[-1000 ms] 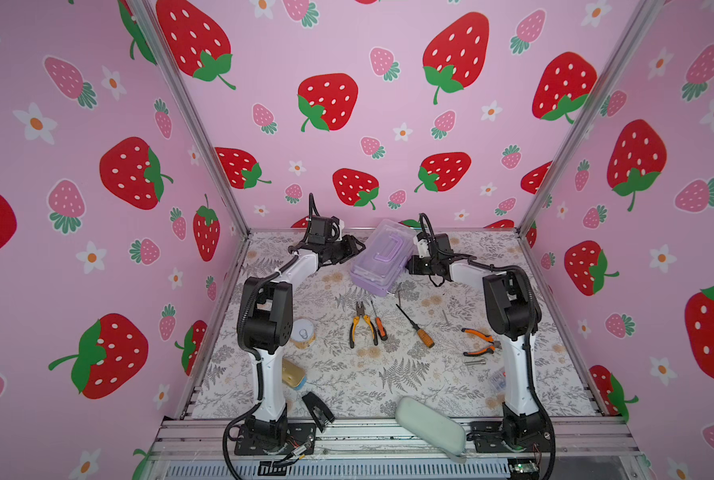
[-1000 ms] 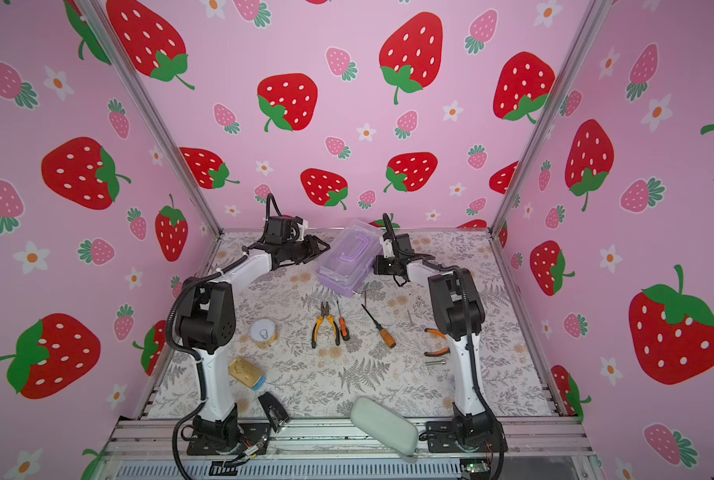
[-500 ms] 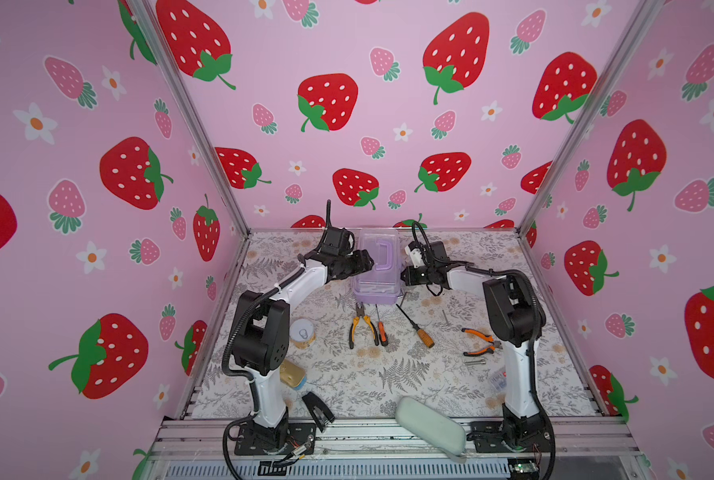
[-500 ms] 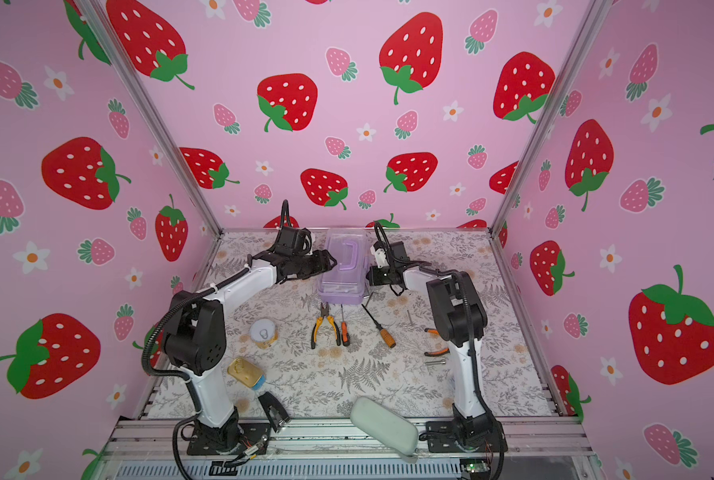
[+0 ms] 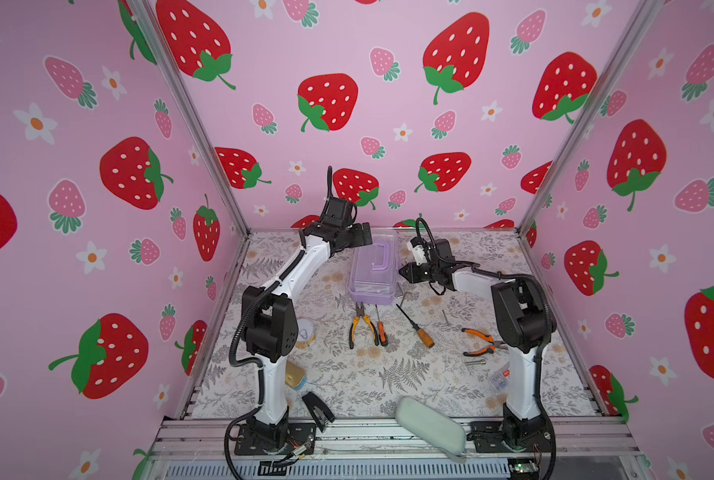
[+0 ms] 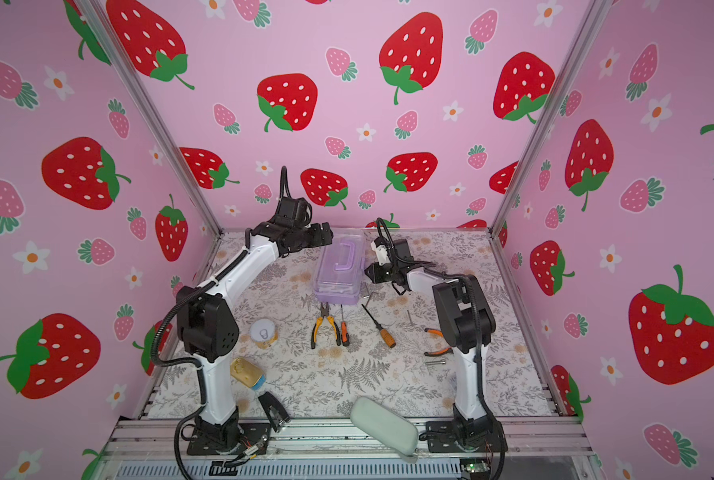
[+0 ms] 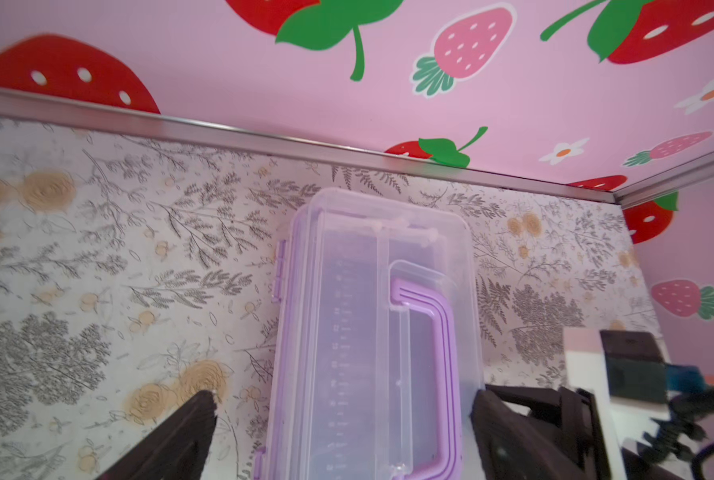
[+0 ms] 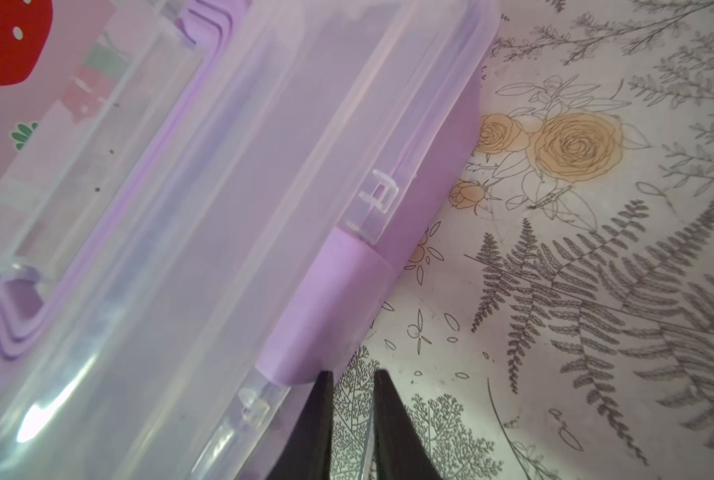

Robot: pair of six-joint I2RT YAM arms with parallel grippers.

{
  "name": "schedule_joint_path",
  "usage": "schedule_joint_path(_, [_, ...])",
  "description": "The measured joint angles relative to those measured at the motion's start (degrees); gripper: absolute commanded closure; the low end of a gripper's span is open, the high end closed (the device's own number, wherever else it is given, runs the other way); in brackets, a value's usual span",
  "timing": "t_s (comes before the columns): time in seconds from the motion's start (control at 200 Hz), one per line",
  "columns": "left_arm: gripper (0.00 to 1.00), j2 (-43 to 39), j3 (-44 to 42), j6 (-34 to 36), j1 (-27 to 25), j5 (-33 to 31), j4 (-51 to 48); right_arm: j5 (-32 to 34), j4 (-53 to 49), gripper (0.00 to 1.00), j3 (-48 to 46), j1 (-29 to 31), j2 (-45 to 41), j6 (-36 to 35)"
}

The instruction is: Pack the tool kit

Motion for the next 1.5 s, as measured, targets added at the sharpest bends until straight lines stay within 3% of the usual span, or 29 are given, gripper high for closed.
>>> schedule_joint_path(0.14, [0.01,7.3,11.3,4.9,-1.1,-2.7,-7.2,-5.7,4.1,0.69,-2.1,-2.1,0.2,4.2])
schedule_joint_path(0.235, [0.01,10.5,14.2,6.9,-1.5,-2.7,-10.8,-7.9,6.5,0.68,-1.7,-2.9,0.6,6.2])
schedule_joint_path(0.55, [0.01,14.0,15.0,8.8,-1.3,1.3,-15.4,-11.0,7.8,0.54,3.1,-3.1,4.2,8.8])
schedule_joint_path(0.775, [0.01,14.0,14.9,8.6,-1.1,3.9,-15.5,-12.9,8.3,0.51,3.9,-3.0,4.8,9.9])
schedule_joint_path(0.87, [0.06,14.0,14.4,8.3,-1.1,4.1,-15.4,-13.5,9.0,0.49,3.9,-2.8,4.8,10.7])
schedule_joint_path(1.015, [0.06,14.3,13.7,7.6,-1.2,4.2,-15.3,-15.0,9.9,0.38,3.9,-2.8,4.8,11.4])
schedule_joint_path(1.176, [0.05,14.9,13.6,7.2,-1.2,4.3,-14.6,-17.5,13.4,0.36,3.0,-3.0,5.0,13.7])
schedule_joint_path(1.381, [0.20,14.9,13.6,6.3,-1.2,4.1,-14.4,-20.0,19.6,0.34,0.9,-3.5,7.2,17.6])
schedule_joint_path(1.501, [0.24,14.9,13.6,5.8,-1.2,4.3,-14.3,-20.5,20.7,0.32,-0.5,-4.0,8.0,18.4])
